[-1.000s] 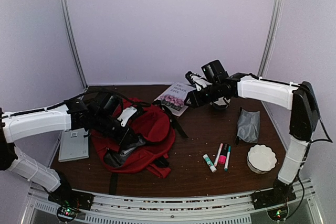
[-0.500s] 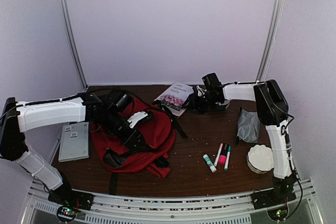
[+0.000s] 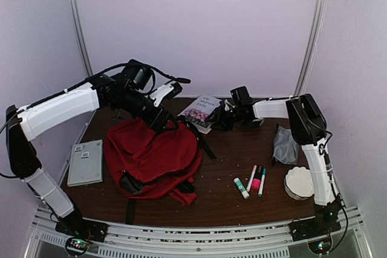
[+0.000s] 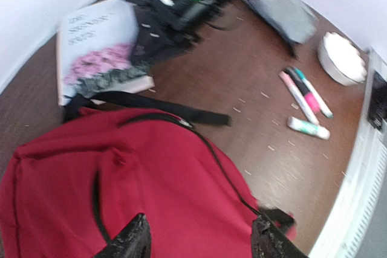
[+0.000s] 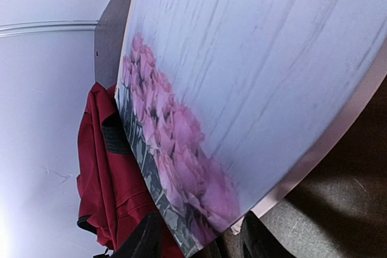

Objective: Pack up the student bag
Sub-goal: Pick up the book from the center of the board.

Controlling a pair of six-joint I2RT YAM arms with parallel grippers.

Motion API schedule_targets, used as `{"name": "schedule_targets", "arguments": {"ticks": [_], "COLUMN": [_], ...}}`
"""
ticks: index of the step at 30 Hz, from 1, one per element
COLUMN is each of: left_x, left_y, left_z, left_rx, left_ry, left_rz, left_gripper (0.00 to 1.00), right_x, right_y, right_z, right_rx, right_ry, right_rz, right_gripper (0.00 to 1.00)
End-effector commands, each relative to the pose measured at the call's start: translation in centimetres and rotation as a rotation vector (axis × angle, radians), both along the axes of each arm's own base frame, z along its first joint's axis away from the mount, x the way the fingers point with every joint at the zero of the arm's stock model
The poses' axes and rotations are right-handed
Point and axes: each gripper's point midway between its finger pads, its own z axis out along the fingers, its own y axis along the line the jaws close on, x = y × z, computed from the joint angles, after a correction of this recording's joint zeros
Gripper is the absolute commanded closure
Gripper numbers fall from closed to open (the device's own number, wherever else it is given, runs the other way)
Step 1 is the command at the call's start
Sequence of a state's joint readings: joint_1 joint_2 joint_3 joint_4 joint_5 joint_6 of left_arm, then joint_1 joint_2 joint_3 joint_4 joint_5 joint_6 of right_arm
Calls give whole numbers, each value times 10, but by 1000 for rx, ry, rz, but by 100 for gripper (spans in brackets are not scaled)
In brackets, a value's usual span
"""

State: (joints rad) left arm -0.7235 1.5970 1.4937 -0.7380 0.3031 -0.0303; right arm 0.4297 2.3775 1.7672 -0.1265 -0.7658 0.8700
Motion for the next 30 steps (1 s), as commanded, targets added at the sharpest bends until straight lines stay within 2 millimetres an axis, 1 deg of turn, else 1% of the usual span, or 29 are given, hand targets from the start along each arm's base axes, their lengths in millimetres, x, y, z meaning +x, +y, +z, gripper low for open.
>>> {"name": "schedule_targets", "arguments": {"ticks": [1,4,6,9,12,14,17,20,23,26,30], "left_x": [70,99,110,115,108,101,92,85,81,80,85], "left_y": [-3,-9,-14,-20,-31,-38,-40,-38,-33,-28,-20], "left_z": [-6,-16,-27,-43,-70,-88,-109,-122,-131,-134,-128], "left_rx": [-23,-43,-47,-61,-82,-95,-85,-77,-70,-62,-51], "left_ry": [-87,-73,-45,-7,78,144,187,213,223,216,175], "left_rz": [192,263,275,294,265,239,237,243,258,281,325], "left_gripper": [42,42,42,43,44,47,48,48,49,49,49], "right_x": [6,8,9,9,9,11,14,15,16,14,6], "right_y": [8,10,11,12,15,19,22,24,25,23,20], "right_z": [3,3,4,2,1,5,11,17,24,32,52], "right_rx": [49,63,76,85,121,174,228,255,273,285,300], "right_ry": [0,-2,-9,-6,10,13,9,-4,-20,-33,-63], "right_rz": [-6,-7,-6,-6,-9,-14,-23,-17,-9,-5,16], "right_gripper": [58,60,63,67,73,77,86,93,99,100,100]}}
